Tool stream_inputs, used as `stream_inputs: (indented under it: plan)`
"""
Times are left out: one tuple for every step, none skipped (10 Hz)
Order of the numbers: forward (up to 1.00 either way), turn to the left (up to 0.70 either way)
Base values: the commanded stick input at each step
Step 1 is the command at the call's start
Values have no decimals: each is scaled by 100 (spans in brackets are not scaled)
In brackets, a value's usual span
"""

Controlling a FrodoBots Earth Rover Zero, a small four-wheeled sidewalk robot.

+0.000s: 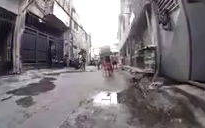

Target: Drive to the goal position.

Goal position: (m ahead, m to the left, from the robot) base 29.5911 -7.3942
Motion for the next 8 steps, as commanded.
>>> stream_inputs:
  plan:
    - [100, 7]
    - [100, 0]
    - [100, 0]
    - [100, 0]
    - [100, 0]
    - [100, 0]
    - [100, 0]
    - [100, 0]
